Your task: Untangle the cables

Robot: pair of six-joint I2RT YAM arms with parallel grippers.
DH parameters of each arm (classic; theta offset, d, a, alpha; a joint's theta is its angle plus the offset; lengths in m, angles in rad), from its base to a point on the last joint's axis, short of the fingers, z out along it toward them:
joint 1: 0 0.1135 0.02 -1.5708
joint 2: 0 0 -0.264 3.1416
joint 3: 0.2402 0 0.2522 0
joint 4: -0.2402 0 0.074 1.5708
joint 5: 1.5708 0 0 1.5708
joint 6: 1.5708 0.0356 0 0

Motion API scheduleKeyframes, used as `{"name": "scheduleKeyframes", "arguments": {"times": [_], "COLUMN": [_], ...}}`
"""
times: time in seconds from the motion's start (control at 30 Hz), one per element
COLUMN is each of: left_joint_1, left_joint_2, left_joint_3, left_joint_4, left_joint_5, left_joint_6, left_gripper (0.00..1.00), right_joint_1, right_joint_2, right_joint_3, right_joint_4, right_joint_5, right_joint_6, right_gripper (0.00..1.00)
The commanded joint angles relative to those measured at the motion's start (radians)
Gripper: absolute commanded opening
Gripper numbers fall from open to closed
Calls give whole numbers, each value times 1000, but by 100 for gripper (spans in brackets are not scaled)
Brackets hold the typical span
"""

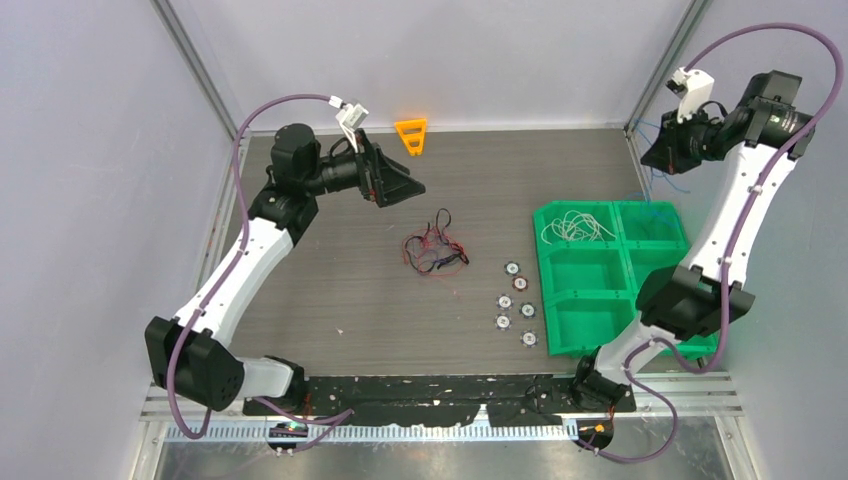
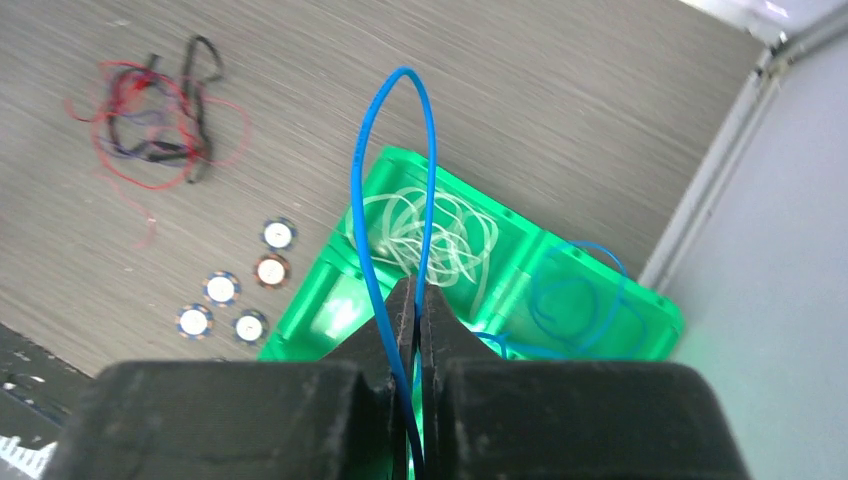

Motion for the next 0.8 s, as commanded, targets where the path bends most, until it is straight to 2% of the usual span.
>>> {"name": "scheduleKeyframes", "arguments": {"times": [0.0, 0.27, 0.53, 0.77], "left_joint_1": [-3, -3, -3, -3], "left_joint_2": [15, 17, 52, 60], "left_joint_3": [0, -23, -10, -18], "left_joint_4": [66, 53, 21, -20], "left_joint_5": [7, 16, 17, 15], "left_joint_6": [-8, -3, 11, 41], "left_gripper": [93, 94, 94, 94], "right_joint_1": [-57, -78, -80, -77], "right_joint_2": [106, 200, 278, 335], "right_joint_3": [69, -29, -53, -117], "right_joint_4": [-51, -1, 26, 58], "right_joint_5": [54, 141, 194, 172], "right_joint_6": [-98, -211, -266, -306], "right_gripper": [5, 5, 5, 7]}}
